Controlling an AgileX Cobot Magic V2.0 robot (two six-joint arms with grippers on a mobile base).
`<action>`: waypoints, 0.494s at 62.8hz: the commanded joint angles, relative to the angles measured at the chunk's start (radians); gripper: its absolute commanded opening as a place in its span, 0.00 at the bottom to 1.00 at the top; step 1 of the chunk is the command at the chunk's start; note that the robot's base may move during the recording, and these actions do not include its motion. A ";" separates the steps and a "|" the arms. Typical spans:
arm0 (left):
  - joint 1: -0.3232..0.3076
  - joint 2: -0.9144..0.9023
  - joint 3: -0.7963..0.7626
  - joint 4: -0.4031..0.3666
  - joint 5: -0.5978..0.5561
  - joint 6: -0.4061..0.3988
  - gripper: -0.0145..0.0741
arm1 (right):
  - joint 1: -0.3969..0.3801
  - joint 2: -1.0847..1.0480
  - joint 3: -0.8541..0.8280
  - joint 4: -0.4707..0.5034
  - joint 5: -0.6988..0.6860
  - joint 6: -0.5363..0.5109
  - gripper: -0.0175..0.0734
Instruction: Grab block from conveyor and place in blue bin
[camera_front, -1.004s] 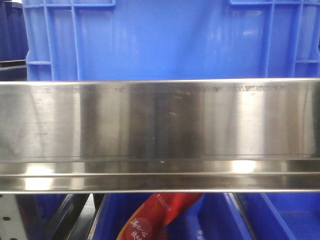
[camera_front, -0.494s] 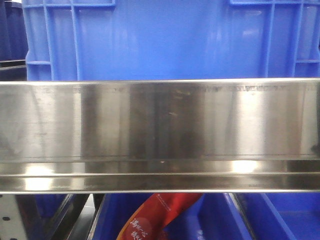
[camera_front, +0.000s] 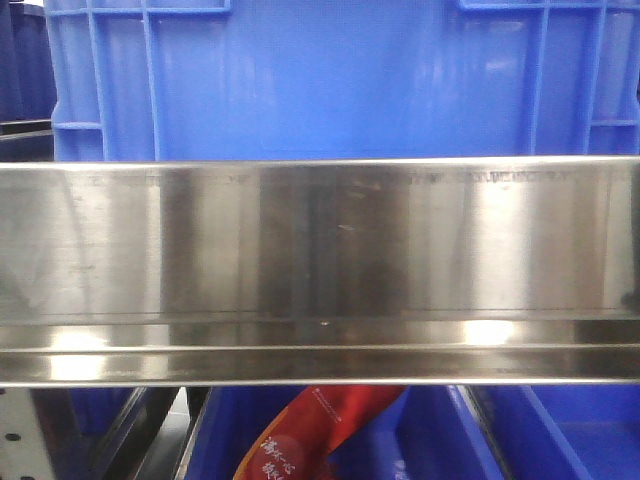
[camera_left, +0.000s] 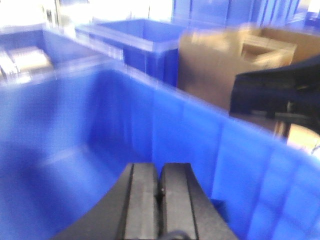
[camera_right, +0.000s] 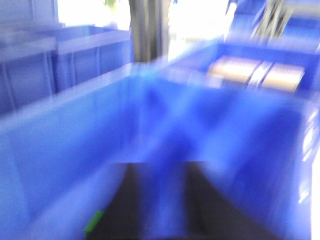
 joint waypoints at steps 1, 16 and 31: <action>0.009 -0.009 -0.006 0.001 -0.004 0.000 0.04 | 0.002 -0.009 -0.010 0.005 -0.034 -0.006 0.01; 0.025 -0.152 0.048 -0.025 0.042 -0.021 0.04 | -0.016 -0.157 0.056 0.005 -0.009 -0.004 0.01; 0.077 -0.477 0.385 -0.012 -0.049 -0.025 0.04 | -0.100 -0.453 0.326 0.005 -0.097 -0.004 0.01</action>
